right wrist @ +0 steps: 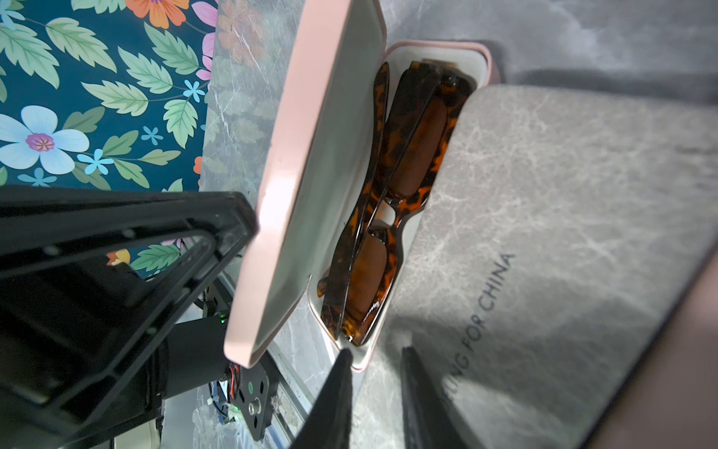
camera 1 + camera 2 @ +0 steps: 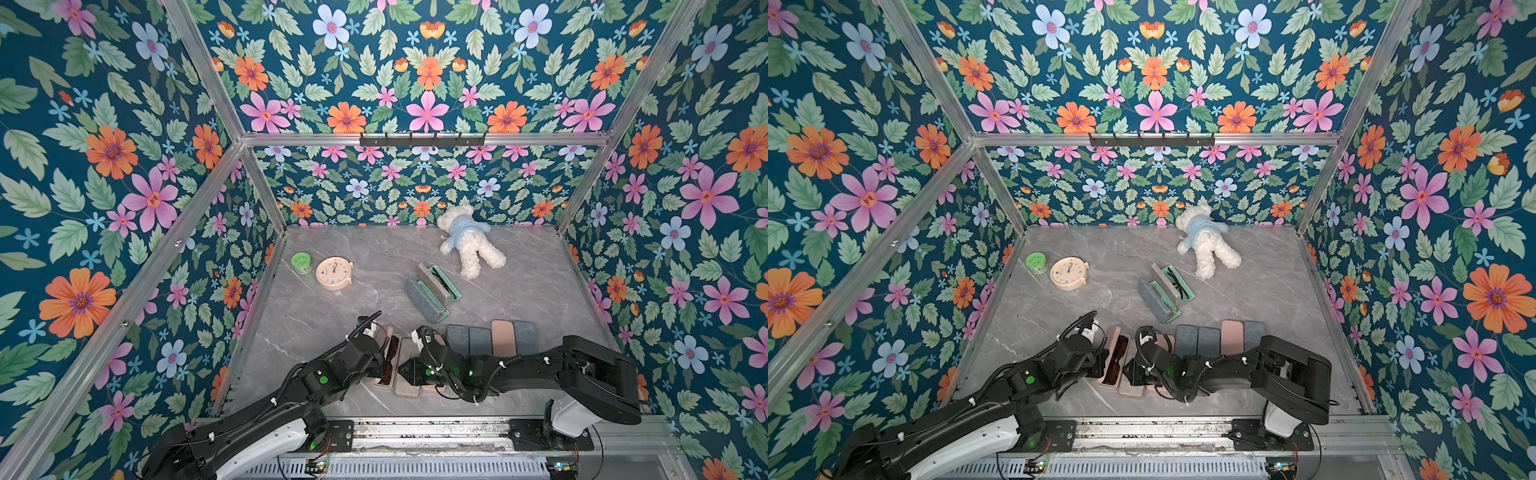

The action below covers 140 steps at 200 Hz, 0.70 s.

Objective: Close the glasses case
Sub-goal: Close the glasses case at the center of the board.

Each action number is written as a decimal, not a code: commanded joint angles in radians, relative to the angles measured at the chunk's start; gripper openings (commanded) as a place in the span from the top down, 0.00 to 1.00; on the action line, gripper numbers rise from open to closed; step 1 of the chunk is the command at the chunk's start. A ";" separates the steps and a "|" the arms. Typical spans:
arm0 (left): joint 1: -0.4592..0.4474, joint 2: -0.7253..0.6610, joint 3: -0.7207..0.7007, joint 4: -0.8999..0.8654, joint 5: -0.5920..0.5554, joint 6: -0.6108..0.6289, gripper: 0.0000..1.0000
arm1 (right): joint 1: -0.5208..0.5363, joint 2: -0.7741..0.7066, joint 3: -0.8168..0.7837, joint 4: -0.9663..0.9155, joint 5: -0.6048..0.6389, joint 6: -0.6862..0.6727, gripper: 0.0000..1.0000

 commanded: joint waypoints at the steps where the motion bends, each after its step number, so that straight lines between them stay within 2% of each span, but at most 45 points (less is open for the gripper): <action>1: -0.001 0.009 -0.004 -0.004 0.014 0.011 0.89 | 0.001 -0.001 -0.009 -0.101 0.017 0.001 0.74; 140: 0.000 0.029 -0.029 0.064 0.051 -0.004 0.91 | -0.004 -0.025 -0.032 -0.103 0.027 0.005 0.74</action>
